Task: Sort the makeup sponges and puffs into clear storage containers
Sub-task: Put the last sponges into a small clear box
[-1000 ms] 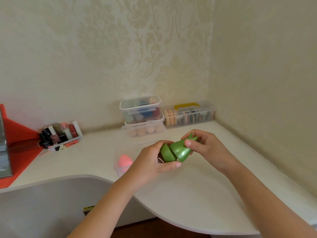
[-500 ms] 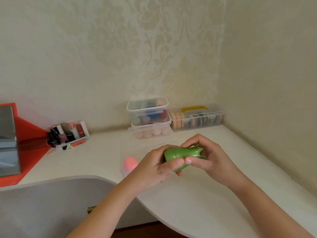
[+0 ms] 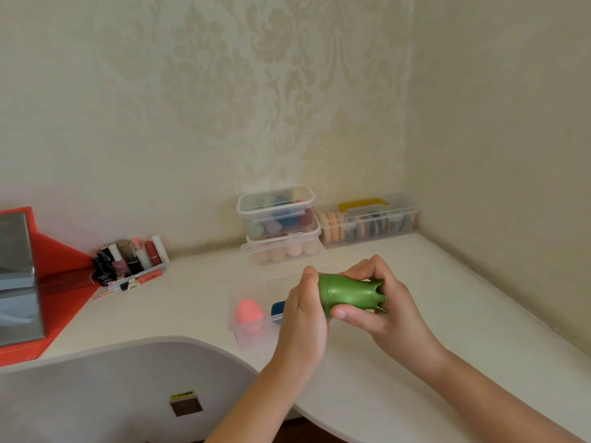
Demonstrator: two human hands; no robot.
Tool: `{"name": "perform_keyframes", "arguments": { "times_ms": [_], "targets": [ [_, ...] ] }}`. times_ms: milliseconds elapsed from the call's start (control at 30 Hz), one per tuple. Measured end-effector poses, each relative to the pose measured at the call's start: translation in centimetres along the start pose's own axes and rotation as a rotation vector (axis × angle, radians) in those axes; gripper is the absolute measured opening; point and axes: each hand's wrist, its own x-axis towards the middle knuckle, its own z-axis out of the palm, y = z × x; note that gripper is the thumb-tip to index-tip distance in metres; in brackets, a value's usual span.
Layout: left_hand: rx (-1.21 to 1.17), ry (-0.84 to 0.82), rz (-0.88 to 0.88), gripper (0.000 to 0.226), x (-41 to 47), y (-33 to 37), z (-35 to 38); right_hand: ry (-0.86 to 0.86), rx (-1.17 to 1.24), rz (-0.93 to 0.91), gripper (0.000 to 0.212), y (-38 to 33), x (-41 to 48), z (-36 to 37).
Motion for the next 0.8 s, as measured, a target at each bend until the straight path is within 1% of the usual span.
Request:
{"name": "perform_keyframes", "arguments": {
  "times_ms": [133,233,333,367,433,500,567,600,633,667,733,800],
  "targets": [
    [0.053,0.027,0.13,0.059,0.7,-1.0,0.2,-0.012,0.09,0.085,0.053,0.2,0.2,-0.4],
    [0.158,-0.016,0.245,0.061,1.1,-1.5,-0.3,-0.033,0.145,0.107,0.056,0.3,0.4,-0.5],
    [0.325,-0.063,0.278,0.061,1.5,-1.6,-1.8,-0.038,0.123,0.113,0.061,0.5,0.2,0.1],
    [0.421,-0.073,0.296,0.065,1.6,-1.6,-2.5,-0.043,0.102,0.112,0.057,0.6,0.1,0.4],
    [0.593,-0.069,0.344,0.068,1.6,-1.3,-3.9,-0.058,0.059,0.11,0.043,0.8,-0.1,0.9],
    [0.658,-0.002,0.403,0.061,1.6,-0.8,-5.4,-0.061,0.045,0.115,0.034,0.9,0.0,1.0],
    [0.725,0.093,0.464,0.043,2.0,-0.5,-6.7,-0.015,0.04,0.107,0.034,0.9,0.3,0.5],
    [0.783,0.105,0.482,0.034,2.3,-0.4,-7.3,0.019,0.024,0.093,0.033,1.0,0.6,0.2],
    [0.847,0.076,0.487,0.027,2.6,-0.4,-7.8,0.047,-0.007,0.073,0.033,1.1,0.8,-0.2],
    [0.911,0.008,0.482,0.024,2.9,-0.4,-8.2,0.064,-0.04,0.056,0.031,1.3,1.0,-0.5],
    [1.024,-0.193,0.447,0.026,3.4,-0.7,-8.7,0.057,-0.125,0.046,0.03,1.4,1.5,-0.9],
    [1.096,-0.363,0.399,0.031,3.6,-1.2,-8.6,0.01,-0.276,0.049,0.032,1.2,2.2,-1.1]
  ]
}}
